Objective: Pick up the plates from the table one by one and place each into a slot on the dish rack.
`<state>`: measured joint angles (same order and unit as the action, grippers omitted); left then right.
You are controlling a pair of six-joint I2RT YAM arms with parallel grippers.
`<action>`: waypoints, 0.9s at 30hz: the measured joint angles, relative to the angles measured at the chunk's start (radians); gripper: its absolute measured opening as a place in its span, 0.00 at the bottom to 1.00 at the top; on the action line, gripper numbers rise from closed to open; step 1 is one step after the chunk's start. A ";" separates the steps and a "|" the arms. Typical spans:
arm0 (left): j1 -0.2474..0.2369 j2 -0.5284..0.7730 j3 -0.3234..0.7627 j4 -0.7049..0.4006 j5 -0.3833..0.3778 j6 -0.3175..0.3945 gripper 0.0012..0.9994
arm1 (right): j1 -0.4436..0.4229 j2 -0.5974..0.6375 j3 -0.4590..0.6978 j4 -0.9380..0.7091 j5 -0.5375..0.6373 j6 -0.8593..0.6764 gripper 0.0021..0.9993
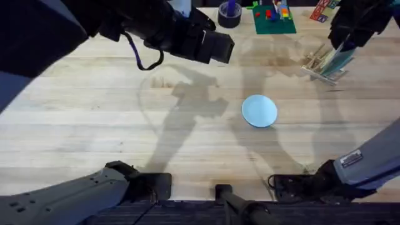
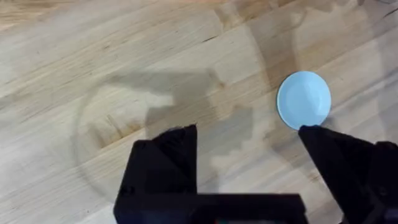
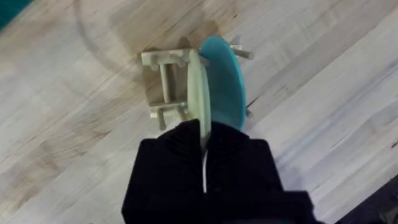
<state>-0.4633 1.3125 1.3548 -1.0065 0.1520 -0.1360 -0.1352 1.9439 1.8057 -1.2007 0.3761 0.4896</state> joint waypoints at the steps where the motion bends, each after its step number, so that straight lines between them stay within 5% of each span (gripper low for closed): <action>1: 0.000 0.000 0.000 0.000 0.000 0.000 0.99 | 0.000 0.003 0.000 0.000 0.000 0.000 0.03; 19: 0.000 0.000 0.000 0.000 0.000 -0.006 0.99 | 0.000 0.002 0.000 0.000 0.000 0.000 0.03; 27: 0.000 0.000 0.000 0.000 0.000 -0.011 0.99 | 0.000 0.002 0.000 0.000 0.000 0.000 0.14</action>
<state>-0.4633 1.3125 1.3548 -1.0067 0.1520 -0.1471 -0.1352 1.9461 1.8057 -1.2011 0.3766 0.4900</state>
